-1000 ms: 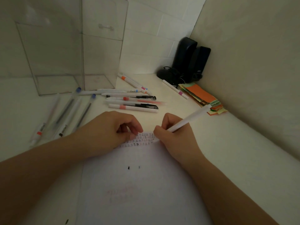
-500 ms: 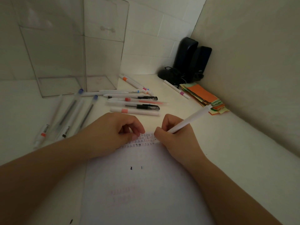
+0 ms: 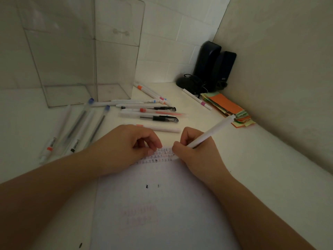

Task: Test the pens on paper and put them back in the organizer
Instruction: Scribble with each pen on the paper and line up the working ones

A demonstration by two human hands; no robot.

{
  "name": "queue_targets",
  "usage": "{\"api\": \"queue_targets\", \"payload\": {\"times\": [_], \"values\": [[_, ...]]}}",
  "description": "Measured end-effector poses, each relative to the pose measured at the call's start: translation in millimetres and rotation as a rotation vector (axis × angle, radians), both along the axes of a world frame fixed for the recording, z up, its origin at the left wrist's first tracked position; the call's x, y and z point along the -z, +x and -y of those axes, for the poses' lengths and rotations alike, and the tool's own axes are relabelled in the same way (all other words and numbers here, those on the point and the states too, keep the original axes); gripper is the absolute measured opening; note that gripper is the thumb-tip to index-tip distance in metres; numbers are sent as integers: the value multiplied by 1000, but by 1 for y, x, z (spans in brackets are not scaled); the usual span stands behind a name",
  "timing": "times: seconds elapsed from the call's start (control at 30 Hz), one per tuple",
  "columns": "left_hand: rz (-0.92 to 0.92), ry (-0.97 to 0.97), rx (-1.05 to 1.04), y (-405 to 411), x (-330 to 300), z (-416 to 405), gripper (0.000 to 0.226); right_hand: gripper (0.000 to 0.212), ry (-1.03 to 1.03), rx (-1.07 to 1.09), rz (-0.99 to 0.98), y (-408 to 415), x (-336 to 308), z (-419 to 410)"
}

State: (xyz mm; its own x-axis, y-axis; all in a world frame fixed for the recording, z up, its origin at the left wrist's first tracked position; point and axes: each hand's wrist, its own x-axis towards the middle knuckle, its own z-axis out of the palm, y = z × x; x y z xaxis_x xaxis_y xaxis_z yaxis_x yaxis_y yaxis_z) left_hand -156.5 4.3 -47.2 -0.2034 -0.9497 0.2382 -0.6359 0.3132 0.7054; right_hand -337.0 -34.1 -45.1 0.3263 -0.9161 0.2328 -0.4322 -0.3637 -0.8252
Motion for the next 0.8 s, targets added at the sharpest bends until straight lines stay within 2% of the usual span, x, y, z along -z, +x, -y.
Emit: {"api": "queue_targets", "payload": {"times": [0.17, 0.3, 0.37, 0.43, 0.53, 0.67, 0.8], "values": [[15, -1, 7, 1, 1, 0, 33, 25, -17, 42, 22, -2, 0, 0], [-59, -20, -16, -4, 0, -2, 22, 16, 22, 15, 268, 0, -8, -5], [-124, -40, 24, -8, -6, -6, 16, 28, -95, 51, 146, 1, -5, -8], [-167, -51, 138, -11, -12, -12, 32, 23, -230, 103, -83, 2, -3, -7], [-191, -11, 289, -17, -20, -20, 46, 26, -259, 126, -352, 4, -1, -7], [-113, -54, 328, -19, -18, -20, 40, 26, -309, 109, -468, 7, -4, -9], [-53, -186, 319, -18, -15, -21, 36, 19, -314, 47, -426, 10, -4, -12]]}}
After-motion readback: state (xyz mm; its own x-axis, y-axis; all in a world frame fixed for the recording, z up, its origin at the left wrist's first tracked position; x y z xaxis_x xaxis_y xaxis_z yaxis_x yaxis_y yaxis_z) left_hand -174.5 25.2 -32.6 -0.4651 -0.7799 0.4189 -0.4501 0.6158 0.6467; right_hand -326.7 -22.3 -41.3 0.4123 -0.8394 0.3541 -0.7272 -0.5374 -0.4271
